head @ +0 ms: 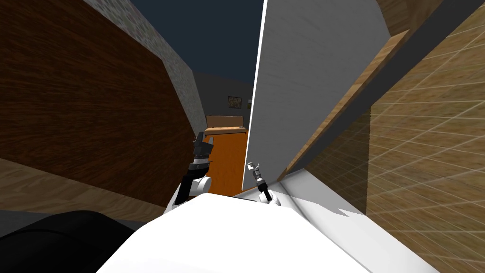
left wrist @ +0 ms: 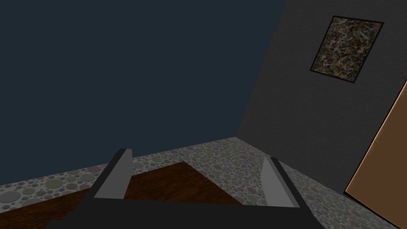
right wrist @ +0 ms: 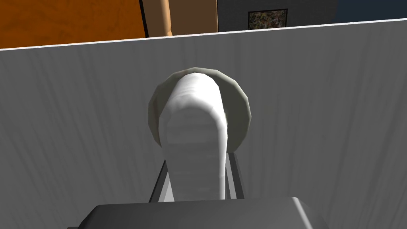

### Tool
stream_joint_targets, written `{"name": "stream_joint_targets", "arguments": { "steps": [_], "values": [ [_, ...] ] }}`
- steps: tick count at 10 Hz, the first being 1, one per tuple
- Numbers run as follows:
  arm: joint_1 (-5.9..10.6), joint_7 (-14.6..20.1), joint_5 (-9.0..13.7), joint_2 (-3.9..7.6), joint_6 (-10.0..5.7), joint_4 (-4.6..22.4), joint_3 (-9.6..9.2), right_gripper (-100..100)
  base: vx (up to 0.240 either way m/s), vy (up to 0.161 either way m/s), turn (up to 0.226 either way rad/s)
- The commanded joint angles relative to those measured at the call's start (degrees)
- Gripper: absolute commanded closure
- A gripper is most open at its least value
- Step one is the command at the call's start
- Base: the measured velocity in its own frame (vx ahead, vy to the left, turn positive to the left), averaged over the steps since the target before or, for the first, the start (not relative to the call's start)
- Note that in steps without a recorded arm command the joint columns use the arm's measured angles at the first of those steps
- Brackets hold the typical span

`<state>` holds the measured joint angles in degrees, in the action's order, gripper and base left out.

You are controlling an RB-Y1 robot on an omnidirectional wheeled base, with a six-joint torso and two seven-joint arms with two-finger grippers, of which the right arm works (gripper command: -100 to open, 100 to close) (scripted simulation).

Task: Push the door open

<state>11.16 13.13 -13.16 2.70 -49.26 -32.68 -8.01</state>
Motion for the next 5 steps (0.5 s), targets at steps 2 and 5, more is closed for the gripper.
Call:
{"name": "stream_joint_targets", "arguments": {
  "steps": [2, 5],
  "values": [
    [0.03, 0.02, 0.01, -0.02, -0.11, -0.07, 0.0, 100, -0.004, -0.001, -0.001],
    [-0.03, -0.84, 0.95, 0.8, 0.27, 0.09, 1.44, 100, 0.122, 0.081, -0.032]
  ]
}}
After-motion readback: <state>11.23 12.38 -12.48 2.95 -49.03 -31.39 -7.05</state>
